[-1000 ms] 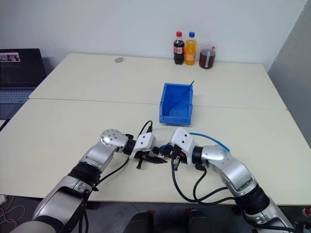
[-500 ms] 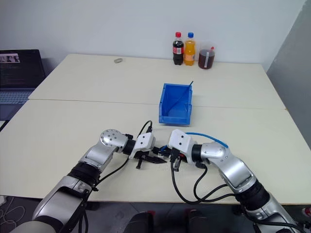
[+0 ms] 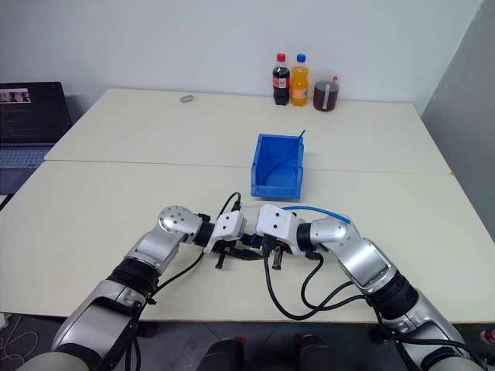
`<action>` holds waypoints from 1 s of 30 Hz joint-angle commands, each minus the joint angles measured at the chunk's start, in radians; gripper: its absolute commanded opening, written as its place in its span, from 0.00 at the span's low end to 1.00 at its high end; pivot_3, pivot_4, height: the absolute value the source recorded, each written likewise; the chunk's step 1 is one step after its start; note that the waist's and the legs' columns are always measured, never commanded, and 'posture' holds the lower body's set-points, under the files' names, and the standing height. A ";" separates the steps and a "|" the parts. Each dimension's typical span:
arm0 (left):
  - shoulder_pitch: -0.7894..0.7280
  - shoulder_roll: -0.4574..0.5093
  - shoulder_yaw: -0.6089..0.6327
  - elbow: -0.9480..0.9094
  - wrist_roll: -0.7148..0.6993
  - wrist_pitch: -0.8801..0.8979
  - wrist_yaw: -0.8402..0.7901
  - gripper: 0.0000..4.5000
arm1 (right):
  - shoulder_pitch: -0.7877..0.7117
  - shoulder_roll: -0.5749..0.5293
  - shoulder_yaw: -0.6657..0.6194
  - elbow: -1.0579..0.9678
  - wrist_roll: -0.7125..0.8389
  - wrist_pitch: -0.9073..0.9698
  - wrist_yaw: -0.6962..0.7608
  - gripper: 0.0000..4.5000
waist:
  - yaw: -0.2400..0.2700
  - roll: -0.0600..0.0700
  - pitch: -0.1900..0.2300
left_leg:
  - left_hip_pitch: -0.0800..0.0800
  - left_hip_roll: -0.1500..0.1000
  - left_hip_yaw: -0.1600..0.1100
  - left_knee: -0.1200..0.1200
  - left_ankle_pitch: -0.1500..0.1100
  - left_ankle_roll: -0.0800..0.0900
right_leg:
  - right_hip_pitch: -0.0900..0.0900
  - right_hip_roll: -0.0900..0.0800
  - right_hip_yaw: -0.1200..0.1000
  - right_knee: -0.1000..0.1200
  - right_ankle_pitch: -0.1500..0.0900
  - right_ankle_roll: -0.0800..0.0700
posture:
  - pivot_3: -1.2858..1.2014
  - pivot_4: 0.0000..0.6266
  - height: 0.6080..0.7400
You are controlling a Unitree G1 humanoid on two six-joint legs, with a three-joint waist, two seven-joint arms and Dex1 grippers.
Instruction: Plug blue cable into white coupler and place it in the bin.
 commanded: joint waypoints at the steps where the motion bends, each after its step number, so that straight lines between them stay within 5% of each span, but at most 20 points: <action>1: 0.018 -0.004 -0.021 0.010 0.037 0.007 0.002 0.18 | 0.011 0.033 0.053 0.044 0.015 0.070 0.040 0.02 | -0.001 0.000 -0.001 | 0.000 0.000 0.000 0.000 0.000 0.000 | 0.000 0.000 0.000 0.000 0.000 0.000 | 0.52 0.24 1.00; 18: 0.038 -0.007 -0.007 -0.015 0.045 0.026 0.009 0.18 | 0.059 -0.005 0.170 0.195 -0.108 0.048 0.121 0.02 | -0.009 0.002 -0.028 | 0.017 0.001 0.001 -0.003 -0.001 0.001 | 0.014 0.002 0.001 0.001 -0.005 -0.006 | 0.52 0.24 1.00; 29: 0.059 -0.004 0.014 -0.029 0.038 0.033 0.036 0.18 | 0.076 0.040 0.060 0.134 -0.072 -0.011 0.054 0.02 | -0.009 0.004 -0.034 | 0.017 0.001 0.001 -0.004 -0.003 0.003 | 0.015 0.002 0.002 -0.003 -0.005 -0.006 | 0.52 0.24 1.00; 30: 0.059 -0.003 0.016 -0.029 0.039 0.037 0.038 0.34 | 0.077 0.041 0.049 0.125 -0.071 -0.015 0.049 0.02 | -0.009 0.004 -0.034 | 0.016 0.001 0.001 -0.004 -0.003 0.003 | 0.015 0.002 0.002 -0.003 -0.005 -0.006 | 0.52 0.24 1.00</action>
